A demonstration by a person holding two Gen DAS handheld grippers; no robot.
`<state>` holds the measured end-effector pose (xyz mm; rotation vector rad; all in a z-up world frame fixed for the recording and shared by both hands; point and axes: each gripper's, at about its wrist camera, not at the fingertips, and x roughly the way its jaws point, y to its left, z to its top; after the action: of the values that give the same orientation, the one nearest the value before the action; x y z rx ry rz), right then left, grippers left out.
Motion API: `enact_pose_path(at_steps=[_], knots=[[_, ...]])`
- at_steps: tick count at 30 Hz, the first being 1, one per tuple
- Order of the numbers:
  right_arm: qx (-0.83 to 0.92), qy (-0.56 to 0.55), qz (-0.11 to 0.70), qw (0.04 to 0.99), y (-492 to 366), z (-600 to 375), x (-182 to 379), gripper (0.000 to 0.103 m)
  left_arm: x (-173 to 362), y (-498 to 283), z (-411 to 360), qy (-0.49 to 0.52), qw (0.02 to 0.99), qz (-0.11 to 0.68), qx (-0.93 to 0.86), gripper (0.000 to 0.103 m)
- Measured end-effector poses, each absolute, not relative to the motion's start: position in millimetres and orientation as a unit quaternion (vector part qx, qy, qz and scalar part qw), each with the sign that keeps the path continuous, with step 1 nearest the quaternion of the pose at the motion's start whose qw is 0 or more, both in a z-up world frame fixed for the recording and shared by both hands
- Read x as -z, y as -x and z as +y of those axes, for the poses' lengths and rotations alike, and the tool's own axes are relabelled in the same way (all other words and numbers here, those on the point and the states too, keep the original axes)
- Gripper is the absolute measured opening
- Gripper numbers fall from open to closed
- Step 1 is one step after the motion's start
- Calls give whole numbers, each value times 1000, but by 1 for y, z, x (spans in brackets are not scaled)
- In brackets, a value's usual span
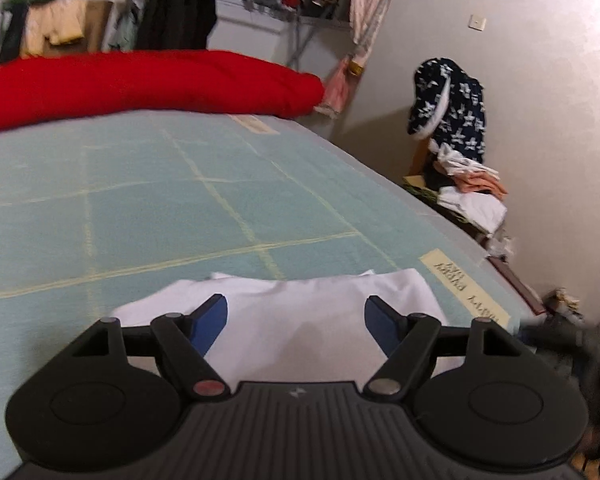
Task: Fold clothes
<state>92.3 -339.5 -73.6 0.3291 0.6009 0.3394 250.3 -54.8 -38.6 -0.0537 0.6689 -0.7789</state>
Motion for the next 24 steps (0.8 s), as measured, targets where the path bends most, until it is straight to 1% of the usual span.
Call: enact_pose_path(at_steps=[1, 5, 7, 8, 10, 11, 13, 18, 20, 21, 24], knots=[[-159, -165, 291, 929, -100, -347, 72, 86, 39, -248, -51, 30, 872, 321, 368, 75], [-126, -193, 305, 924, -134, -372, 86, 73, 45, -246, -39, 54, 871, 335, 356, 75], [-128, -220, 313, 915, -147, -378, 99, 48, 48, -246, -39, 53, 870, 340, 353, 75], [-133, -231, 314, 911, -152, -379, 105, 41, 49, -246, -40, 52, 870, 343, 351, 75], [-133, -233, 311, 912, -155, -379, 108, 19, 51, -244, -41, 48, 869, 345, 352, 75], [-131, -232, 309, 913, -156, -378, 109, 16, 51, -243, -42, 46, 868, 346, 353, 75], [-129, -232, 305, 915, -155, -378, 109, 11, 52, -241, -42, 42, 867, 348, 354, 75], [-108, -246, 301, 915, -150, -390, 108, 10, 47, -241, -44, 50, 864, 337, 370, 75], [-108, -262, 305, 909, -153, -395, 113, 13, 46, -242, -48, 44, 868, 330, 368, 75], [-102, -266, 306, 908, -153, -396, 115, 18, 44, -242, -49, 40, 871, 327, 364, 75], [-72, -257, 295, 918, -147, -396, 104, 23, 41, -243, -47, 28, 877, 323, 354, 75]])
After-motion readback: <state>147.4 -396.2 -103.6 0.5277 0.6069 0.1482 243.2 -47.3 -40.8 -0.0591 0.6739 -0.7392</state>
